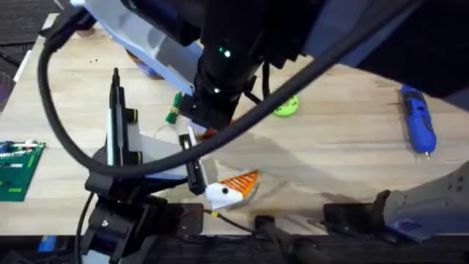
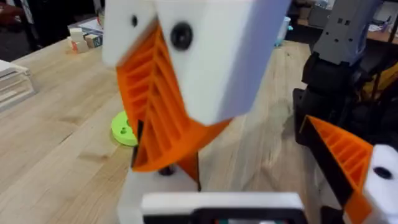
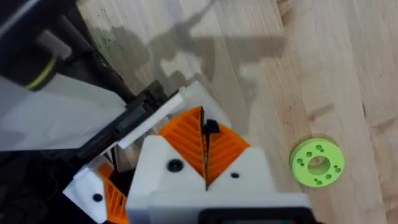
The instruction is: Pick up the gripper from the table and insert it into the empty holder that is missing its gripper. Then pick up a screw, insert it into the mounting hole, and use the screwdriver to tighten it. Finally, clean up the table by picking up the vegetable and placing it into the bucket.
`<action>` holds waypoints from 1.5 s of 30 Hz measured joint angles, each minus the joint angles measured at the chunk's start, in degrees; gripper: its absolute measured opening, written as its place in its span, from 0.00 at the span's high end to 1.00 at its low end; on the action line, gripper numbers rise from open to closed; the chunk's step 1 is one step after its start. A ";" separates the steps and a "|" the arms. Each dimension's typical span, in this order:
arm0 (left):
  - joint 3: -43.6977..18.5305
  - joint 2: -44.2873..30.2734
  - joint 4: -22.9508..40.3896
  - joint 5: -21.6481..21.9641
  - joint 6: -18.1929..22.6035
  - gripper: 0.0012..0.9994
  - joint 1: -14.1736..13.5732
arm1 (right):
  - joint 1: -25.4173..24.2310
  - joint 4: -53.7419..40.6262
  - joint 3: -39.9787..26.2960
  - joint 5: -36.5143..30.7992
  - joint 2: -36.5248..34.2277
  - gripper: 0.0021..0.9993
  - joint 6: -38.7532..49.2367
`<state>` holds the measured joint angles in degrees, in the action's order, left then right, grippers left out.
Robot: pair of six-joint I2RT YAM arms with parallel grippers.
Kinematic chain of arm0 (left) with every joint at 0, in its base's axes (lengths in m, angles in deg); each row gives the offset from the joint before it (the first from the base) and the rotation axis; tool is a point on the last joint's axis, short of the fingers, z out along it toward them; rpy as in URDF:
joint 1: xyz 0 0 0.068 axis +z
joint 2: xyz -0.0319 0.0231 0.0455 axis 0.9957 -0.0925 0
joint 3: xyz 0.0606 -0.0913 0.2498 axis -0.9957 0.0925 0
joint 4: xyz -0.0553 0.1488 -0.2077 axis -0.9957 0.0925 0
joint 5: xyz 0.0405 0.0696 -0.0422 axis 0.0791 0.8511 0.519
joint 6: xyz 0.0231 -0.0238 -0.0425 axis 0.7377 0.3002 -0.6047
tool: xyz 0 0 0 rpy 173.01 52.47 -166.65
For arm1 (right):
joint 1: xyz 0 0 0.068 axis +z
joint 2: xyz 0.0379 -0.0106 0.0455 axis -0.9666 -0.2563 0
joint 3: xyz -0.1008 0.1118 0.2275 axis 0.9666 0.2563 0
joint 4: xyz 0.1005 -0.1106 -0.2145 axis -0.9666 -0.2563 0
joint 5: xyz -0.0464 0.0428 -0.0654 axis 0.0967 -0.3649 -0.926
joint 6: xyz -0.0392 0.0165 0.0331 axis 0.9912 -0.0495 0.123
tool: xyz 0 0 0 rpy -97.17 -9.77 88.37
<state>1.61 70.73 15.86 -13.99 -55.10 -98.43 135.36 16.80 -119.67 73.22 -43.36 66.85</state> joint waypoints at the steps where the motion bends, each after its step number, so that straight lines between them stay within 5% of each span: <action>1: 0.00 0.00 0.00 -0.01 -0.03 0.01 0.00 | 0.00 -0.02 0.00 0.00 -0.07 0.99 0.00; 7: 0.00 0.00 0.02 -0.04 -0.04 0.01 0.00 | 0.00 0.04 0.00 0.03 -0.15 0.94 0.01; 16: 0.00 0.00 0.00 0.02 -0.07 0.01 0.00 | -1.20 -0.24 -0.04 -0.72 -0.15 0.07 0.46; 25: 0.00 0.00 0.00 -0.17 0.00 0.01 0.00 | -6.00 -0.06 -1.27 0.26 -0.06 0.05 -0.91; 37: 0.00 0.00 0.00 -0.20 0.01 0.03 0.00 | -27.66 -1.81 -4.48 -1.75 7.01 0.05 -10.01; 40: 0.00 0.00 0.00 -0.20 0.02 0.15 0.00 | -34.09 -4.00 -4.48 -2.01 9.71 0.05 -10.92; 45: 0.00 0.00 0.02 -0.21 0.18 0.60 0.00 | -45.60 -8.95 -4.52 -2.20 13.28 0.04 -11.26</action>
<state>1.61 70.73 15.88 -14.20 -54.92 -98.43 89.76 7.85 -124.20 71.02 -30.08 55.59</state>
